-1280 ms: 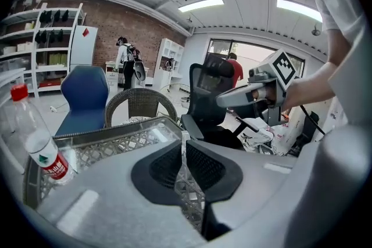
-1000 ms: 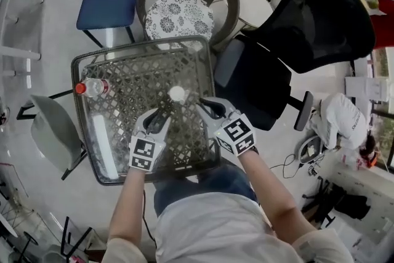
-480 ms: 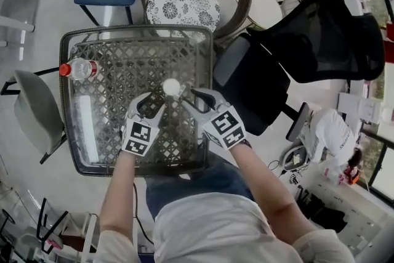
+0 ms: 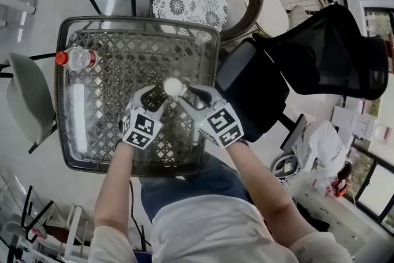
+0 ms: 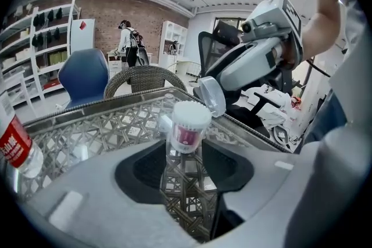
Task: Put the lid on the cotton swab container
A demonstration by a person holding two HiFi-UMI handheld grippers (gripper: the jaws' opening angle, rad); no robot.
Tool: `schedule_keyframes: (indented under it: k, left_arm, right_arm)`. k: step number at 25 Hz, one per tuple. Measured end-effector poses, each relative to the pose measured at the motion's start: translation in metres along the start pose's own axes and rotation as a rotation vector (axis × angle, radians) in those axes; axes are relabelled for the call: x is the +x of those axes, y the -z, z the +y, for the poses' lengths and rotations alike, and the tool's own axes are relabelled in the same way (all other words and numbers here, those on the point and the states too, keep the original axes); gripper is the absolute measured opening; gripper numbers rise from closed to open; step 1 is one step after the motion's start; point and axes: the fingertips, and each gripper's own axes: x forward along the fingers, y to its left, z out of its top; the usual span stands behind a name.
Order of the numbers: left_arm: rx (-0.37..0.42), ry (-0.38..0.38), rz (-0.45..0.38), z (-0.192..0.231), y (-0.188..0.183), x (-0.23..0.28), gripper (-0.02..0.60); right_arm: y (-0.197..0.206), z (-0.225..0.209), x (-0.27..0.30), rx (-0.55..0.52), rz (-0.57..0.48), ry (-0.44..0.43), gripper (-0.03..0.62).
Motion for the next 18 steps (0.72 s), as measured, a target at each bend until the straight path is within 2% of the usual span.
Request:
schedule_keyframes:
  k: [4,18]
  left_arm:
    - [0.055,0.008,0.003,-0.001,0.001,0.006,0.187]
    - [0.057,0.034,-0.033,-0.013,-0.002,0.017,0.179]
  right_arm:
    - [0.0,-0.002,0.008,-0.004,0.01,-0.01,0.135]
    - [0.002,-0.004,0.031,0.017,-0.005,0.0,0.135]
